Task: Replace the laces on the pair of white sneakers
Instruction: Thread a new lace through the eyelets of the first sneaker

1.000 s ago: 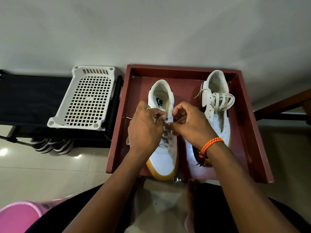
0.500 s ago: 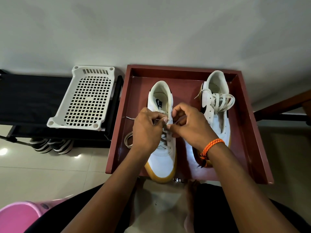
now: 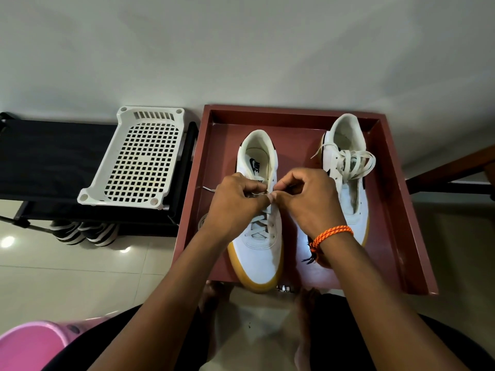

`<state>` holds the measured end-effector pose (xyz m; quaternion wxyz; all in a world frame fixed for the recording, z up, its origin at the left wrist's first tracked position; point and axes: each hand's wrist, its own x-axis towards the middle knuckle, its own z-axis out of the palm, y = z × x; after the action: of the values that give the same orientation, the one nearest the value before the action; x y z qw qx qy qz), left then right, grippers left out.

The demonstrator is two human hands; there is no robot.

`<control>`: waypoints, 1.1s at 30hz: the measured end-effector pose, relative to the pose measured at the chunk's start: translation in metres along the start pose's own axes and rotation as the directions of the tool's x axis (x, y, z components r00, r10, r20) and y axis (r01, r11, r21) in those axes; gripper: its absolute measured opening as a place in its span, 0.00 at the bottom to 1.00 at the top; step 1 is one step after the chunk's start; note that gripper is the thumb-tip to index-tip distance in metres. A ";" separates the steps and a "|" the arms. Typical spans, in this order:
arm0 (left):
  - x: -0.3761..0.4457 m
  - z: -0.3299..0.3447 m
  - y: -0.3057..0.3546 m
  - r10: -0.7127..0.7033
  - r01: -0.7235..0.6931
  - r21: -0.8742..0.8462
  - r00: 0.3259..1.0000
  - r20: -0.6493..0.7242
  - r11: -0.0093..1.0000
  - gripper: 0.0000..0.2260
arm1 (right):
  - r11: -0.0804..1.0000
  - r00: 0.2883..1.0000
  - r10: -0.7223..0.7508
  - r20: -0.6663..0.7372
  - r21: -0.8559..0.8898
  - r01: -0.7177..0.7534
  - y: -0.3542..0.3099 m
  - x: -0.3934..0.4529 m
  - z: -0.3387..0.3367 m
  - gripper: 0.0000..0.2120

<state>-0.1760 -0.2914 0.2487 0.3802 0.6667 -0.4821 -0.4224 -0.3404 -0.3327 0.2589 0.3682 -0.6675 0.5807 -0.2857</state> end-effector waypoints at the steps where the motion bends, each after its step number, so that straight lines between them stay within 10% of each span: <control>1: 0.000 0.000 0.000 0.002 -0.002 0.038 1.000 0.000 0.999 0.15 | 1.000 1.000 0.000 0.007 -0.004 0.000 0.000 0.000 0.001 0.08; 8: -0.003 0.003 0.003 0.094 -0.055 0.312 0.989 -0.112 0.948 0.13 | 0.990 0.976 -0.133 -0.170 -0.068 0.123 -0.005 -0.004 0.007 0.08; 15: -0.002 0.001 0.001 0.097 -0.048 0.372 0.988 -0.116 0.927 0.13 | 0.841 0.980 -0.176 -0.095 0.503 0.200 -0.024 0.000 -0.006 0.06; 22: -0.008 0.000 0.000 0.208 -0.115 0.507 0.970 -0.129 0.854 0.16 | 0.848 0.831 -0.148 -0.536 0.364 0.385 -0.028 0.002 -0.019 0.07; 28: -0.006 -0.008 -0.003 0.335 -0.220 0.611 0.939 -0.079 0.760 0.17 | 0.983 0.998 -0.048 0.036 -0.174 0.053 0.003 -0.001 0.006 0.12; 33: -0.005 -0.013 -0.003 0.331 -0.241 0.558 0.942 -0.063 0.794 0.17 | 0.988 0.996 -0.038 0.082 0.151 0.025 -0.007 0.003 0.004 0.12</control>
<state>-0.1638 -0.2842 0.2522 0.2720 0.6972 -0.6456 -0.1520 -0.3325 -0.3342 0.2619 0.4372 -0.6587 0.5306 -0.3057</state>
